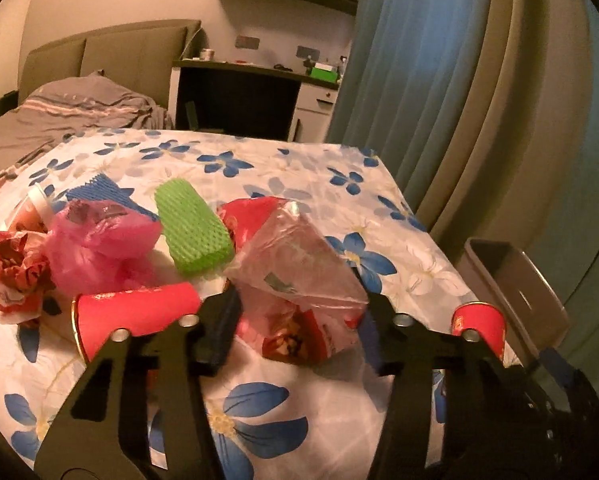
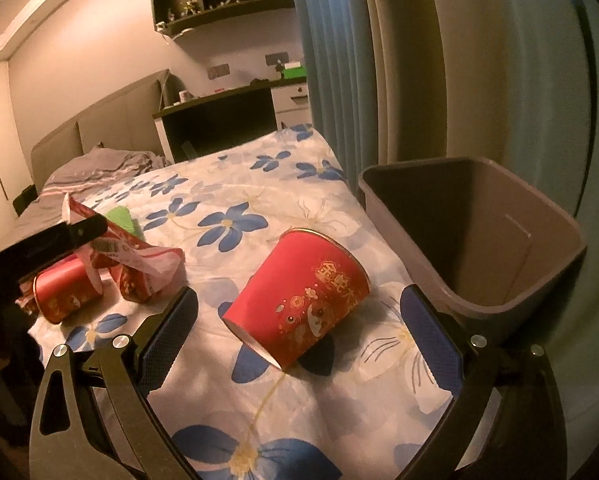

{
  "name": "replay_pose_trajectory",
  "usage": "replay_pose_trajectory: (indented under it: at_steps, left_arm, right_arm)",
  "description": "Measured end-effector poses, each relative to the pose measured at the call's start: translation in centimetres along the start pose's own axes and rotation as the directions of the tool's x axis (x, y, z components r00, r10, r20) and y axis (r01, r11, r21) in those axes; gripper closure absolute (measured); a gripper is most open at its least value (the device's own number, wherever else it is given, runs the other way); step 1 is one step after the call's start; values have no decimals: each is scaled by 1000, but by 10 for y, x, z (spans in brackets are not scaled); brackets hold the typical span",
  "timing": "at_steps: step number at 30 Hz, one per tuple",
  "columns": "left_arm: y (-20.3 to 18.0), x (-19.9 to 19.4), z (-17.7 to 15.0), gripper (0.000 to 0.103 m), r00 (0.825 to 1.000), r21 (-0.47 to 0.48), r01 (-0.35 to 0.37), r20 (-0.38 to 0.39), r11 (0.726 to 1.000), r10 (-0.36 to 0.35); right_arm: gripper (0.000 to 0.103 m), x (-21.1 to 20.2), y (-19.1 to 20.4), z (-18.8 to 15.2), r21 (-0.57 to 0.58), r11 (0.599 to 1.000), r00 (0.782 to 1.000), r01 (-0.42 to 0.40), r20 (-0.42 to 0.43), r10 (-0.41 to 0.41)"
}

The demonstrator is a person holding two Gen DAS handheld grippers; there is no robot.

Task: Collect trash
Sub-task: 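Grasp the clear plastic bag with the left gripper while the right gripper grasps a red cup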

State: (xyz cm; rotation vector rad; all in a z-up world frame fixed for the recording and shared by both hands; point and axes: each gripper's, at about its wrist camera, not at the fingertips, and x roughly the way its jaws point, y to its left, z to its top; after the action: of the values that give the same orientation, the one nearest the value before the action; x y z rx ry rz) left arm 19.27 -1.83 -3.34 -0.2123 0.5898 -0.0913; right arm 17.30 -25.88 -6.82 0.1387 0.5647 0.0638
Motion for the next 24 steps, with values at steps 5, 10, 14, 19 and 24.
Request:
replay_pose_trajectory:
  at_steps: [5, 10, 14, 19, 24]
  left_arm:
    - [1, -3, 0, 80, 1000, -3, 30, 9, 1000, -30]
    - [4, -22, -4, 83, 998, -11, 50, 48, 999, -49]
    - [6, -42, -11, 83, 995, -15, 64, 75, 998, -63]
    - [4, -55, -19, 83, 993, -4, 91, 79, 996, -91]
    - [0, -60, -25, 83, 991, 8, 105, 80, 994, -105]
  right_arm:
    - [6, 15, 0, 4, 21, 1000, 999, 5, -45, -4]
    - [8, 28, -2, 5, 39, 999, 995, 15, -95, -11]
    - [12, 42, -4, 5, 60, 998, 990, 21, -140, -12]
    - [27, 51, -6, 8, 68, 997, 985, 23, -171, -11]
    - [40, 51, -8, 7, 65, 998, 984, 6, -178, 6]
